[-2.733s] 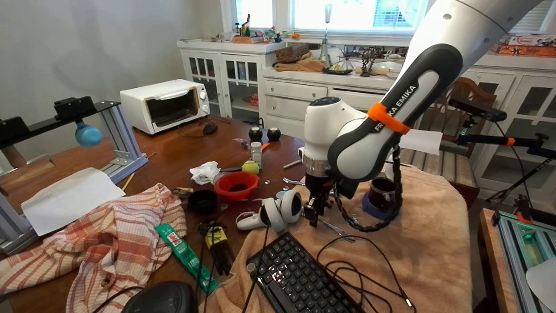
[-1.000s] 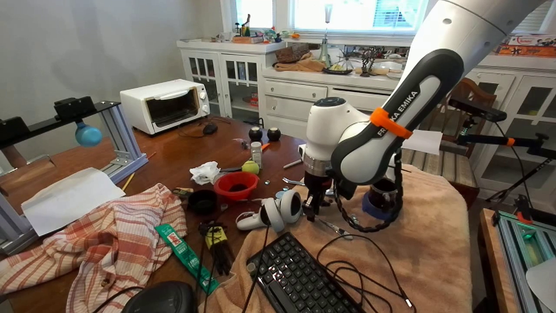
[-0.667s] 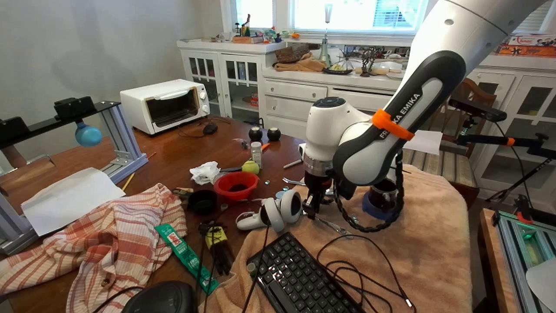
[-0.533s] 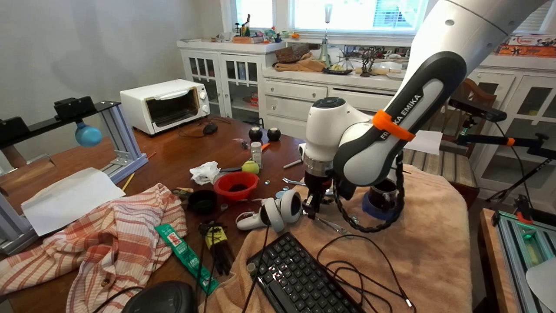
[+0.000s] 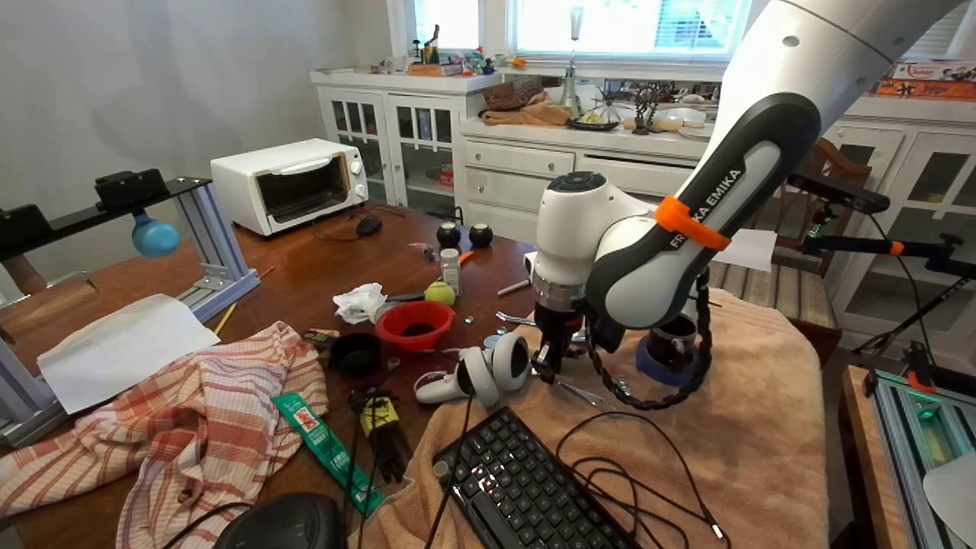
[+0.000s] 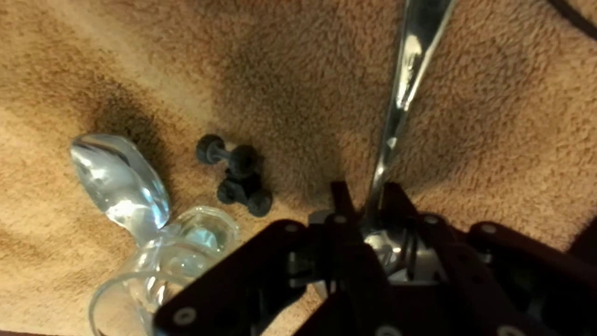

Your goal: Move a spoon to the right

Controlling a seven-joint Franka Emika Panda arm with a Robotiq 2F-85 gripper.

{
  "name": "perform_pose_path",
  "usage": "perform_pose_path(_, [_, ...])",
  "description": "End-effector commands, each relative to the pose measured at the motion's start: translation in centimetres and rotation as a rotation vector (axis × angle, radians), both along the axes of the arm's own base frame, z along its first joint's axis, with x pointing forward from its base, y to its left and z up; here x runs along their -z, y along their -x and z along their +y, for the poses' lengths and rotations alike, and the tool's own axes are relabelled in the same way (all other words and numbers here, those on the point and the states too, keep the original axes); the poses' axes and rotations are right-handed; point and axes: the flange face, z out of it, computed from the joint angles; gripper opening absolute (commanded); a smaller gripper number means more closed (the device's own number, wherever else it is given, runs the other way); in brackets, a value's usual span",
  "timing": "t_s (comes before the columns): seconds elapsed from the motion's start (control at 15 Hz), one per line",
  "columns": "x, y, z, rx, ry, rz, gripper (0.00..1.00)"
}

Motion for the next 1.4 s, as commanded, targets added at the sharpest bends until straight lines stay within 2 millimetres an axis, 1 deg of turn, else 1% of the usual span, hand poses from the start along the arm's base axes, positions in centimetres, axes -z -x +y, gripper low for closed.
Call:
perform_pose_path(0.0, [0.6,0.4,0.2,-0.007,0.019,0.015,0.00])
perform_pose_path(0.27, [0.4,0.5,0.2,-0.017,0.020,0.012,0.02])
perform_pose_path(0.4, [-0.5,0.7,0.2,-0.026,0.027,0.027,0.02])
perform_pose_path(0.6, [-2.7,2.0,-0.5,-0.049,0.101,0.073,0.02])
perform_pose_path(0.73, [-4.4,3.0,-1.3,-0.088,0.162,0.065,0.02])
perform_pose_path(0.93, [-6.5,3.6,-1.6,-0.147,0.190,0.048,0.02])
perform_pose_path(1.2, [-7.9,4.7,-1.4,-0.230,0.197,0.019,0.02])
perform_pose_path(1.33, [-8.8,4.3,-1.4,-0.209,0.213,-0.028,0.02])
